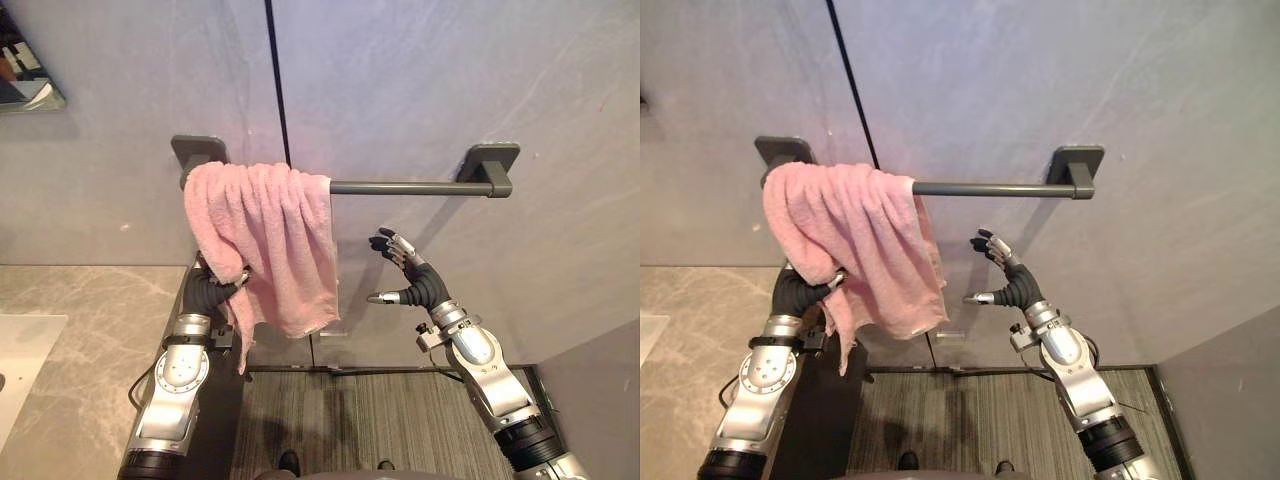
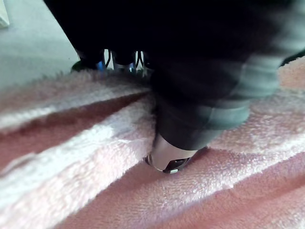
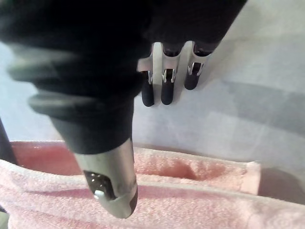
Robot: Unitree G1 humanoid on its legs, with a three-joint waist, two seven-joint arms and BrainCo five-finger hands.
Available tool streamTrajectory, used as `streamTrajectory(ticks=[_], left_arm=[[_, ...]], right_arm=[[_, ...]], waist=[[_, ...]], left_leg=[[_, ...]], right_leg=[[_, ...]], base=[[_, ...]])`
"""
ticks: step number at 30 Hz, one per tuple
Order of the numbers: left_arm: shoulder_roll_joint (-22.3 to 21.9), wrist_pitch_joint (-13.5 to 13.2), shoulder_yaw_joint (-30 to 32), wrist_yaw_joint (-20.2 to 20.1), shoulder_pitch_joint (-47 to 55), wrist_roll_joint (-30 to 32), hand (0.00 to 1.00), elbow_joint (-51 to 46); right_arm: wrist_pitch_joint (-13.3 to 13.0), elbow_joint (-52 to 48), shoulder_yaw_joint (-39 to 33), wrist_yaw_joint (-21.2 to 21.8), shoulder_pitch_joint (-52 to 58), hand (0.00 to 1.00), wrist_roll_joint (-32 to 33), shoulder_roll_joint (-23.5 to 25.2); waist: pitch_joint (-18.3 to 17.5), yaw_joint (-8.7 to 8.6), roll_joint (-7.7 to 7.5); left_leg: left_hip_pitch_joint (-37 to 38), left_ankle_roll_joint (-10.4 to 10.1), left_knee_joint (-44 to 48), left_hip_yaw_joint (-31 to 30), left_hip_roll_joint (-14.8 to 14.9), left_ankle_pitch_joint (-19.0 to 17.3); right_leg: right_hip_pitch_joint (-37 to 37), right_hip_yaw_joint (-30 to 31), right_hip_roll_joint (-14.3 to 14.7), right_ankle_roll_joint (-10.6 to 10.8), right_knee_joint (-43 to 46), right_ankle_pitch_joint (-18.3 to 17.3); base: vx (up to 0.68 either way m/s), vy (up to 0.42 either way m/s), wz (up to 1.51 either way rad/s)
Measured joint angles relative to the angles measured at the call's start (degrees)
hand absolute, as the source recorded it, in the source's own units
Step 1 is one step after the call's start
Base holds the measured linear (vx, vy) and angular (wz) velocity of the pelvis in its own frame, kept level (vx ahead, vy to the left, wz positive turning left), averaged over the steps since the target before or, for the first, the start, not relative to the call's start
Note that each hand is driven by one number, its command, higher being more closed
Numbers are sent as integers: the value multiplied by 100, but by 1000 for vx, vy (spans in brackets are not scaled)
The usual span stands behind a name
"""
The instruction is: Organize washtable
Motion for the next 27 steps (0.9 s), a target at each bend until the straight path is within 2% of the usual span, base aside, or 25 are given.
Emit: streamTrajectory(ticks=[9,14,15,19,23,27], left_arm=[[-80,-1,-54,0,-32,-98,100,-8],[-71,-5,-293,1,-42,-200,100,-5],[-71,-6,-320,1,-43,-206,100,-4],[-70,-7,-399,2,-44,-248,100,-2],[-69,-10,-428,2,-44,-272,100,13],[-69,-10,-437,0,-45,-316,100,21]], right_arm=[[0,12,500,-23,-707,0,229,135],[4,287,761,-36,-915,0,289,255],[8,361,783,-37,-971,100,298,293],[10,492,905,-50,-1153,100,340,320],[10,562,995,-122,-1228,100,345,400],[12,721,995,-120,-1297,100,350,442]], waist=[[-1,26,1],[-12,34,-10],[-13,38,-11],[-54,55,-34],[-119,73,-132],[-127,93,-143]], left_leg=[[-101,13,-5,-92,-6,100],[-191,-7,-6,-205,12,191],[-199,-18,-6,-215,25,207],[-268,-39,-9,-225,55,256],[-304,-65,-7,-224,110,276],[-324,-83,-7,-225,136,288]], right_leg=[[-91,-59,-7,-3,74,-3],[-109,-123,10,-3,57,-3],[-111,-123,24,-3,56,-3],[-172,-116,55,-16,57,8],[-200,-110,113,-66,31,45],[-199,-111,142,-94,-9,72]], base=[[-47,-16,6],[-61,-19,10],[-68,-25,6],[-63,-18,1],[-9,-4,0],[-8,-4,0]])
